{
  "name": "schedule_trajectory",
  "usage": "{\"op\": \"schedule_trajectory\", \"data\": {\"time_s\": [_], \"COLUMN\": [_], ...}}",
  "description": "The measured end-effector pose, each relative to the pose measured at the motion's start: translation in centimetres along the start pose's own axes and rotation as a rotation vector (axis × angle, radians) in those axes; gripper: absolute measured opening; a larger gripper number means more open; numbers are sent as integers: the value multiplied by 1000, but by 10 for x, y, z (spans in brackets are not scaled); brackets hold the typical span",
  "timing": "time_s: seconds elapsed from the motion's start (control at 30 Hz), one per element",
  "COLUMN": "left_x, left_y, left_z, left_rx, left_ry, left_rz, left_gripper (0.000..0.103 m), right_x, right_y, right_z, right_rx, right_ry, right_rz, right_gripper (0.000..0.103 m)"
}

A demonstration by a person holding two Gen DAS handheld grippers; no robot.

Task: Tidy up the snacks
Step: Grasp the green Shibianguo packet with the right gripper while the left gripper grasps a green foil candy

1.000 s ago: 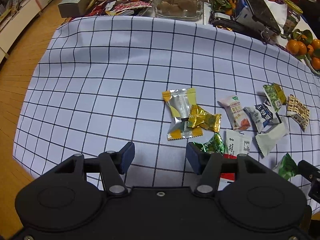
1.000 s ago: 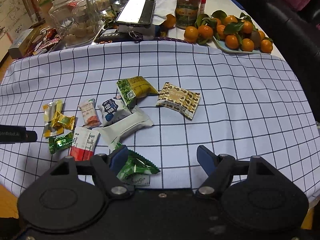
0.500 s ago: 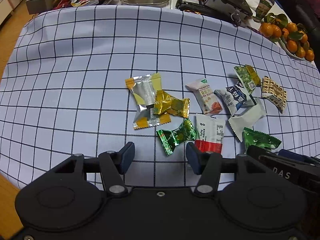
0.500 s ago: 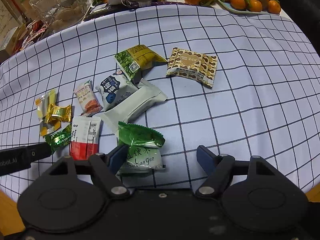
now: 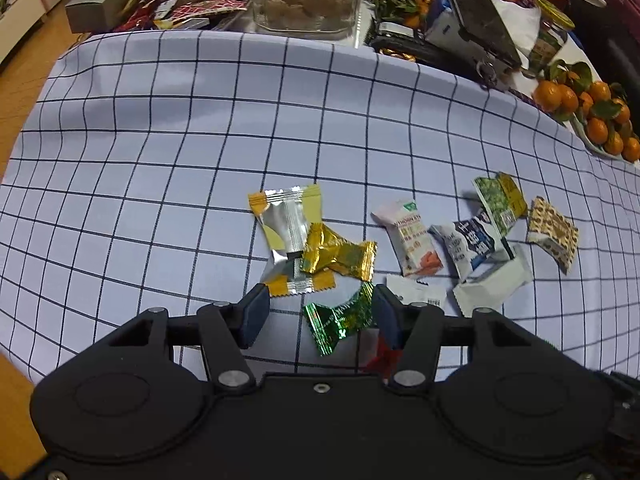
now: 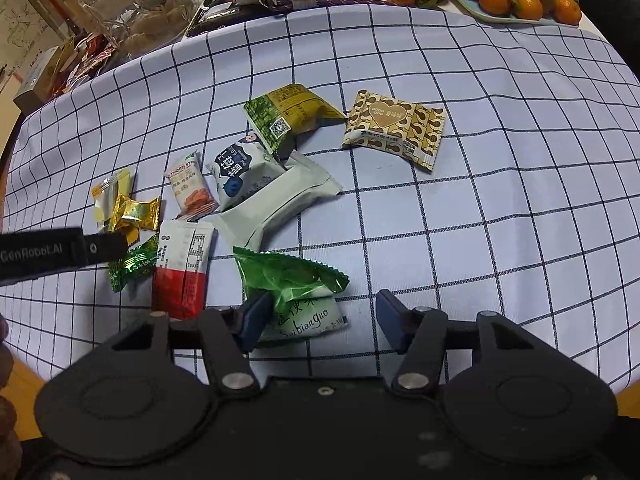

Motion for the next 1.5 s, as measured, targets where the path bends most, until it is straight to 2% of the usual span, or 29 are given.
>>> {"op": "schedule_trajectory", "data": {"time_s": [0.17,0.33,0.43,0.57,0.73,0.87,0.93,0.97,1.03,1.1,1.17,1.2,1.27,1.5], "left_x": [17,37,34,30,19,13,10,9,5,4,3,2,-1,14], "left_y": [-13,-24,-29,-41,-55,-63,-62,-60,-52,-38,-29,-26,-18,-4], "left_z": [-5,11,17,26,25,22,22,23,25,27,28,29,30,25], "left_rx": [-73,-72,-60,-89,-92,-64,-48,-32,10,45,73,87,119,124], "left_ry": [-55,-139,-146,-166,-135,-108,-101,-103,-108,-111,-109,-107,-101,-91], "left_rz": [-122,-177,-156,-107,-52,-29,-17,-8,6,7,17,24,32,10], "left_gripper": [60,62,60,59,59,59,59,59,59,59,58,58,58,57], "right_x": [-5,-15,-22,-24,-11,0,7,10,12,13,12,12,11,-4], "right_y": [-1,-4,-6,-7,-10,-13,-14,-14,-17,-20,-23,-24,-25,-8], "right_z": [3,2,3,9,10,4,2,2,1,2,4,4,5,-1], "right_rx": [-7,-30,-45,-53,-25,6,20,25,12,-17,-63,-92,-123,-38], "right_ry": [15,58,76,88,42,18,-13,-31,-24,-7,14,27,35,46], "right_rz": [14,33,26,27,34,40,42,49,63,90,135,152,131,61], "right_gripper": [60,60,61,68,71,77,77,81,81,77,56,51,49,48]}}
Point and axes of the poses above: each gripper's, at about its wrist camera, not at the fingertips, and x roughly the way its jaws point, y to its right, z to its underside, the point moved 8 cm from there along x, roughly the way its jaws point, and after that the axes turned 5 degrees about -x, right-handed, at the moved point
